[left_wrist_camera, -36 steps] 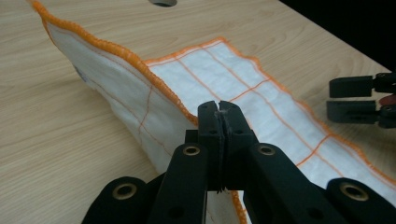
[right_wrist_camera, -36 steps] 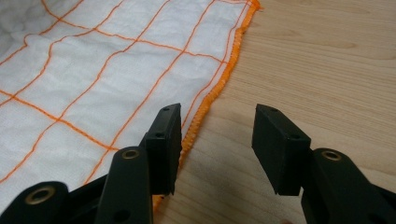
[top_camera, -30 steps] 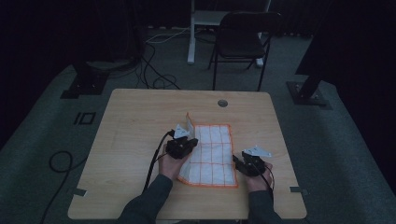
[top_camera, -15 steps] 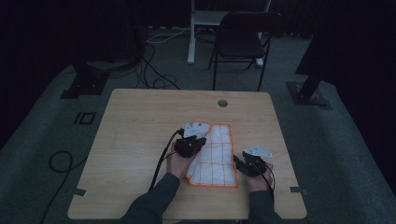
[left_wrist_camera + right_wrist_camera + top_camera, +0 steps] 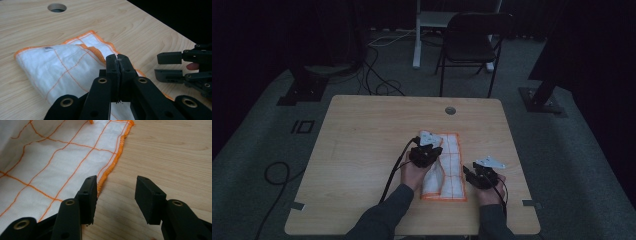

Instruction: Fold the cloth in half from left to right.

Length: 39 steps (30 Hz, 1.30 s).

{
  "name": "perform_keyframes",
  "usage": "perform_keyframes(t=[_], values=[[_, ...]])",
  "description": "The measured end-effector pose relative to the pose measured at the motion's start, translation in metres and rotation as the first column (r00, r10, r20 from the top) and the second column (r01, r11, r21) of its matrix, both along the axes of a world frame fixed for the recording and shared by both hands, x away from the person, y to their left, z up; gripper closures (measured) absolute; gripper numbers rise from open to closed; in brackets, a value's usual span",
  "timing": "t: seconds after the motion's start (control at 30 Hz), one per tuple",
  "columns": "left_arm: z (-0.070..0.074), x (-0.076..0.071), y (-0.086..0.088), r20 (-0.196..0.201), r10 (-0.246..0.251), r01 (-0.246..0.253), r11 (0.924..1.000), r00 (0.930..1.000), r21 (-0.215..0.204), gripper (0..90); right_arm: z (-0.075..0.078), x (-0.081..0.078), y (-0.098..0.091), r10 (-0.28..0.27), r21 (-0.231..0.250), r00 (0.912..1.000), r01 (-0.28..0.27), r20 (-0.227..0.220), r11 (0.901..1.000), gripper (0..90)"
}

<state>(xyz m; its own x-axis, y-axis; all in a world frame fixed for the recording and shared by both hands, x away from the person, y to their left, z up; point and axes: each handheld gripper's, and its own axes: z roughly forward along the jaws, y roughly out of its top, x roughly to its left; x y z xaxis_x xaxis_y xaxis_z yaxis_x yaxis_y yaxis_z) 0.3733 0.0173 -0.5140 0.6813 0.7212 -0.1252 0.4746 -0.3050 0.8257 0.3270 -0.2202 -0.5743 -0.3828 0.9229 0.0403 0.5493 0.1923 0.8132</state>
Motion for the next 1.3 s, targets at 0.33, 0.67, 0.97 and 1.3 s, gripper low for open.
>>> perform_keyframes(t=[0.33,0.67,0.97,1.3], values=[[0.003,0.003,-0.018,0.011,-0.018,0.018,0.9998,0.9998,-0.008,89.6,0.002,-0.001,-0.007,-0.024,0.016,0.9997,0.024,0.005,0.9996,52.1],[-0.001,0.000,-0.034,0.014,-0.055,0.055,0.9985,0.9984,-0.007,89.6,0.001,-0.002,-0.015,-0.050,0.029,0.9987,0.050,0.010,0.9983,52.3],[-0.002,0.001,-0.027,0.000,-0.085,0.085,0.9954,0.9964,-0.045,76.9,0.002,-0.004,-0.015,-0.047,0.030,0.9988,0.047,0.014,0.9985,52.2],[0.004,-0.004,0.004,0.028,-0.071,0.072,0.9972,0.9971,-0.022,70.7,0.006,-0.005,-0.001,0.016,0.036,0.9997,-0.016,0.017,0.9992,59.6]])
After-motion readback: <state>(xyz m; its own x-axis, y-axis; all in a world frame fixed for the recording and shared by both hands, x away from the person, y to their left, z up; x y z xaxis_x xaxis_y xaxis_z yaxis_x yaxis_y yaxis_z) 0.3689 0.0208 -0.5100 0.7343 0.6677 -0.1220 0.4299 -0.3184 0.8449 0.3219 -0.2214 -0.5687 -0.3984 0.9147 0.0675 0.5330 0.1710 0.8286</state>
